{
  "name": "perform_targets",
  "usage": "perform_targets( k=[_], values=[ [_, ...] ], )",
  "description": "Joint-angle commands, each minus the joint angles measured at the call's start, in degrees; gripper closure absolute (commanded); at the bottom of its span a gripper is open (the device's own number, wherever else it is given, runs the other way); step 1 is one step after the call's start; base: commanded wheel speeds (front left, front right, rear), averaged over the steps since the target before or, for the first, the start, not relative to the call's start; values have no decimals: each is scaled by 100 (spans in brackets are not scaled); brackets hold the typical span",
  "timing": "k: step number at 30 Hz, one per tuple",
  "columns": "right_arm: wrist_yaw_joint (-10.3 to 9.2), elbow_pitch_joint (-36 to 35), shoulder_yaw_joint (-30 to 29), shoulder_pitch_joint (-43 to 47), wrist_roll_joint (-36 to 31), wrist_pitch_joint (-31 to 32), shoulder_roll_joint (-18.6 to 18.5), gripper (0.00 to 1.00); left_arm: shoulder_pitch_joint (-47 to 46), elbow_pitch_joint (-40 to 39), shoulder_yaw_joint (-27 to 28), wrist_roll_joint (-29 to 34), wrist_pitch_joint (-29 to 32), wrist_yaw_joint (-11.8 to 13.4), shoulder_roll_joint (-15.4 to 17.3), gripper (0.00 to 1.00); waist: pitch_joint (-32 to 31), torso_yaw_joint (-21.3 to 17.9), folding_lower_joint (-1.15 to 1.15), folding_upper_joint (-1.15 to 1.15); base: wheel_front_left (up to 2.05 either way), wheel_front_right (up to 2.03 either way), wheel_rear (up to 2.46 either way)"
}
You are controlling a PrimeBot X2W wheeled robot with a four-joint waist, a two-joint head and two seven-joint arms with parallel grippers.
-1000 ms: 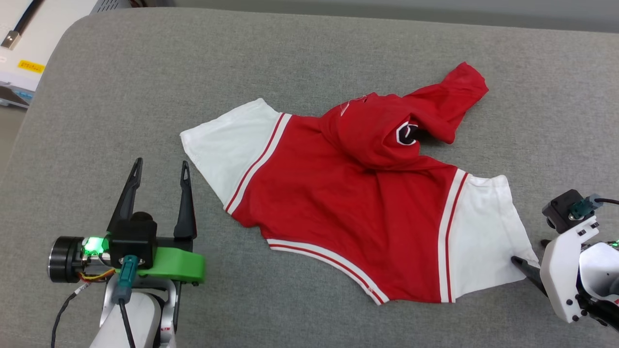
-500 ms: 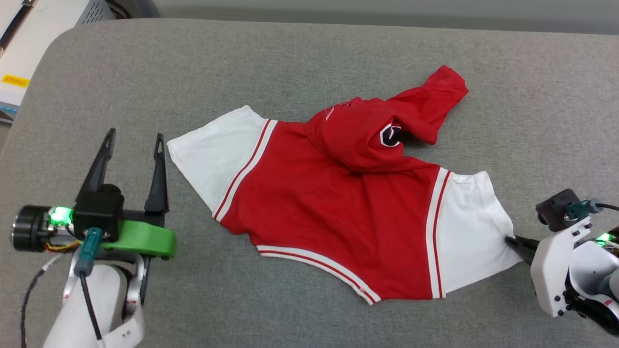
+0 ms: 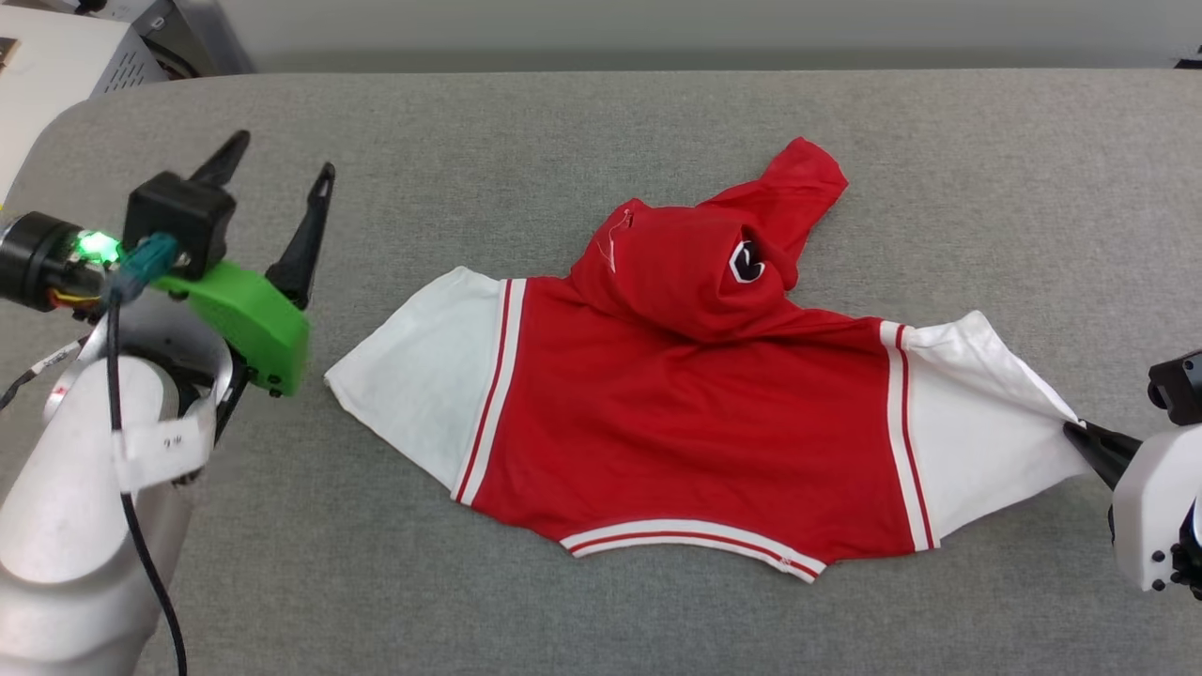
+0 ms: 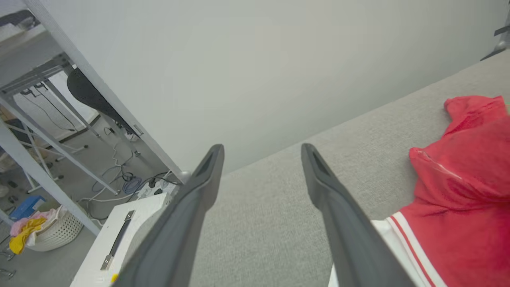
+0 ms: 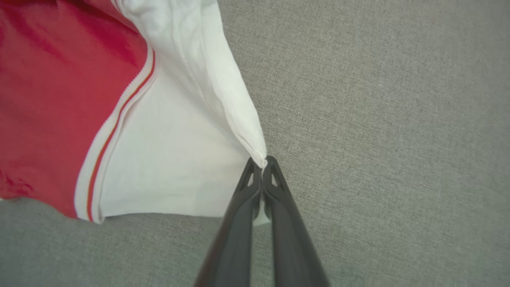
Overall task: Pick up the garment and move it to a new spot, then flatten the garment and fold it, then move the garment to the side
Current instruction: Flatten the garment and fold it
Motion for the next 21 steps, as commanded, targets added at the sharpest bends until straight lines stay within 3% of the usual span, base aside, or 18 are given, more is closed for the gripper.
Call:
perform_targets(
  k=[1, 9, 12, 21],
  values=[
    [-4, -48, -53, 68, -65, 27, 37, 100, -159, 56, -170, -258, 428, -31, 120, 0, 35, -53, 0, 0, 0, 0, 0],
    [-4, -224, -219, 123, -201, 105, 207, 100, -724, -213, -1636, -2285, 2951, -43, 1059, 0, 143, -184, 0, 0, 0, 0, 0],
    [-4, -282, -241, 110, -232, 119, 269, 100, -844, -182, -2056, -2768, 3595, -44, 1363, 0, 207, -231, 0, 0, 0, 0, 0],
    [-4, -400, -196, -40, -299, 126, 394, 100, -1037, 526, -2752, -3409, 3980, -44, 1570, 0, 497, -377, 0, 0, 0, 0, 0]
  ],
)
